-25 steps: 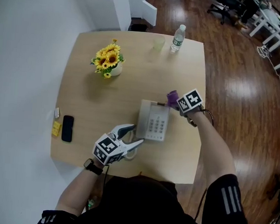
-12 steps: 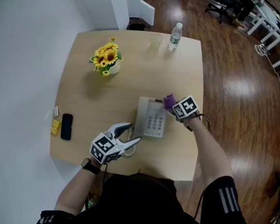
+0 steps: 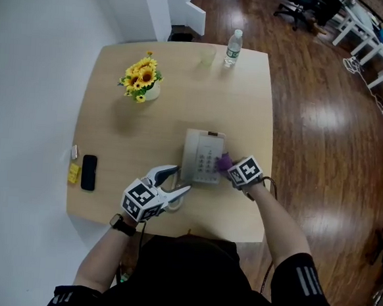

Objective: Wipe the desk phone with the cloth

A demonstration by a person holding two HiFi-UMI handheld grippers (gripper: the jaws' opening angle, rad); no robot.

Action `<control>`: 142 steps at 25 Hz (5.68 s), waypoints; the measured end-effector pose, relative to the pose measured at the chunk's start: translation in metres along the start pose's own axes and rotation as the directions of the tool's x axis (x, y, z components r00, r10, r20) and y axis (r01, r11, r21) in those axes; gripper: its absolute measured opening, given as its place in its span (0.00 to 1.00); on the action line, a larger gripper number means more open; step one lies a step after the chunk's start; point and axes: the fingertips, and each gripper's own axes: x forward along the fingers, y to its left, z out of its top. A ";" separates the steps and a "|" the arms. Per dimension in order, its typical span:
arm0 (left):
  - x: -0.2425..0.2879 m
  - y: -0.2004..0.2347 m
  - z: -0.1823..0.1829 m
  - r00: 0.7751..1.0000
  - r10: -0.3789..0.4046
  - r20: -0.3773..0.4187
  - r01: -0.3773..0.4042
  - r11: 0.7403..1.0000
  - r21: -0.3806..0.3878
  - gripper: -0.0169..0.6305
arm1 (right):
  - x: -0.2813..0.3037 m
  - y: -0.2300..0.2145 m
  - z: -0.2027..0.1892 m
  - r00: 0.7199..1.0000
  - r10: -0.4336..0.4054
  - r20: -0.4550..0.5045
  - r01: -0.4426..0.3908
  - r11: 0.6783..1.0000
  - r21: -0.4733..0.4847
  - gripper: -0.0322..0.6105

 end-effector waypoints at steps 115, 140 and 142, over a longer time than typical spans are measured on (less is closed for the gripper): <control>-0.035 0.019 -0.029 0.997 0.078 0.024 -0.076 0.995 -0.071 0.44 | 0.027 0.066 0.067 0.987 -0.131 0.090 0.154 0.933 -0.324 0.28; -0.037 0.007 -0.028 0.998 0.050 0.022 -0.049 0.998 -0.043 0.44 | 0.003 0.046 -0.034 0.973 -0.230 0.019 0.228 0.949 -0.216 0.28; -0.036 0.006 -0.026 0.999 0.043 0.025 -0.042 0.999 -0.034 0.44 | -0.004 0.038 -0.043 0.970 -0.241 0.033 0.243 0.956 -0.164 0.28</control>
